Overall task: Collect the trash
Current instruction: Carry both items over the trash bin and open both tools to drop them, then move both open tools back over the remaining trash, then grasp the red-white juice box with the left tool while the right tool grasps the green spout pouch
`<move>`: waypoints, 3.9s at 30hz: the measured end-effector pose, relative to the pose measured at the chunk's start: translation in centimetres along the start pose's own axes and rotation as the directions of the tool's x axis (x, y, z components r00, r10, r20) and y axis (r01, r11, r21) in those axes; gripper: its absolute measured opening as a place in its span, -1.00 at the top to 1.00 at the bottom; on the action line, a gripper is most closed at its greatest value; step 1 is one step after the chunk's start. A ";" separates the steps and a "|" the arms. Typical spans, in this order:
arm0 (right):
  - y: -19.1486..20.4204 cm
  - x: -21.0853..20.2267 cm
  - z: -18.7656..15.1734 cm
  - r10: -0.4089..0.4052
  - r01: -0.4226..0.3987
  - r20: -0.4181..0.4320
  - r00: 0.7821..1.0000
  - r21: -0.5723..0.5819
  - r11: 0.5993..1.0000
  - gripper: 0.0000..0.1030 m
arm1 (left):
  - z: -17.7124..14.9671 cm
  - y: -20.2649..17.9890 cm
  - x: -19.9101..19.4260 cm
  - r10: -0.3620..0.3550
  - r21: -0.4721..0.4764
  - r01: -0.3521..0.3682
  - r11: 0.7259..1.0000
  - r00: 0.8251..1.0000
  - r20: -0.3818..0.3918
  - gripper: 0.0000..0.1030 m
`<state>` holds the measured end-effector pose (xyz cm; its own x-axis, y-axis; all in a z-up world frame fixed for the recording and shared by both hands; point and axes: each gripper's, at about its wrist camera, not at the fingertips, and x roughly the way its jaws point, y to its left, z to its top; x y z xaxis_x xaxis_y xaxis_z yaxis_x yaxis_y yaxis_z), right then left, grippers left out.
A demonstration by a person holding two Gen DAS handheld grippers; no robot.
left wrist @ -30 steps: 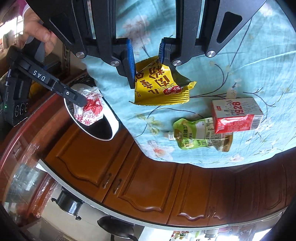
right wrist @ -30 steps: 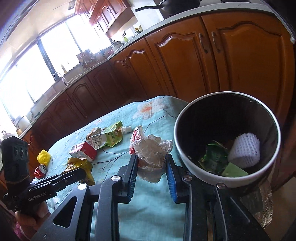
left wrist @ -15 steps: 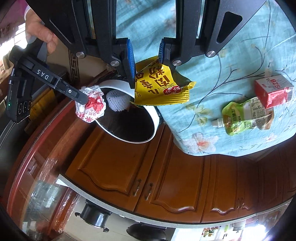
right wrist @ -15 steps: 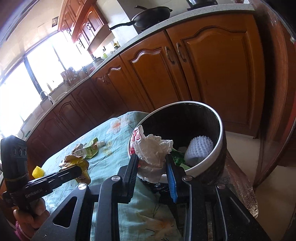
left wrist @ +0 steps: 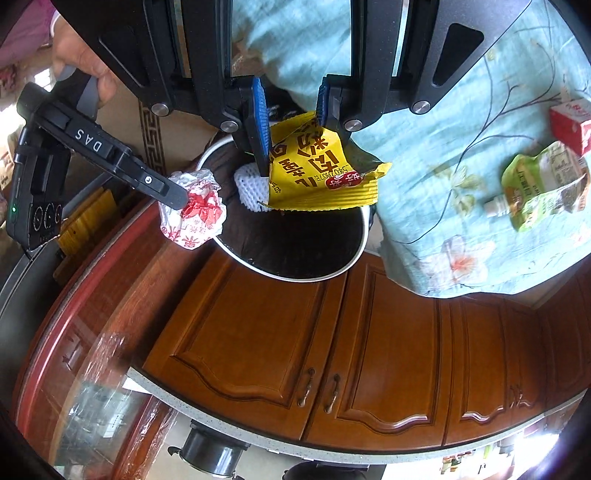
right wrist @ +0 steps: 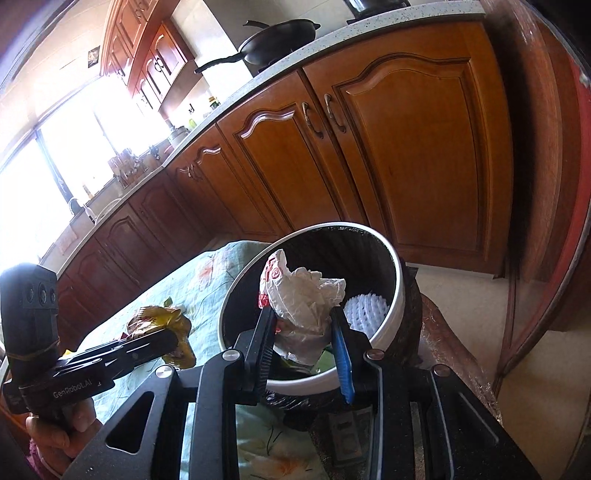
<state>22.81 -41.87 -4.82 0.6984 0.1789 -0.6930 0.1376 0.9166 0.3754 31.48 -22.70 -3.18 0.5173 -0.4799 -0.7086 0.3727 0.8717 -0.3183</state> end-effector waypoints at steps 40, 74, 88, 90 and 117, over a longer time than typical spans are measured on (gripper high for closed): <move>-0.4 1.9 0.4 0.024 -0.023 -0.040 0.999 0.034 0.999 -0.32 | -1.1 2.4 3.2 0.068 -0.103 -0.073 0.992 0.996 -0.057 -0.09; 12.7 5.1 -6.8 0.191 -0.221 -0.217 0.957 -0.125 0.967 -0.42 | -11.5 15.0 -12.7 0.250 -0.223 -0.248 0.943 0.968 -0.023 -0.12; 13.5 6.8 -6.1 0.194 -0.234 -0.246 0.950 -0.148 0.961 -0.45 | -7.9 20.9 -14.4 0.319 0.058 -0.322 0.945 0.946 0.049 -0.55; 13.7 7.3 -5.8 0.192 -0.234 -0.249 0.949 -0.151 0.960 -0.45 | -7.3 21.3 -13.6 0.321 0.088 -0.323 0.942 0.946 0.037 -0.55; 23.4 24.6 0.0 0.181 -0.345 -0.445 0.877 -0.322 0.881 -0.40 | -12.3 19.7 -15.9 0.323 -0.193 -0.313 0.930 0.946 0.022 0.31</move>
<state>43.18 -16.02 -13.09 0.3247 0.4820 -0.8138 -0.3462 0.8613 0.3720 21.13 3.35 -5.95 0.6265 -0.1743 -0.7597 0.0359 0.9801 -0.1953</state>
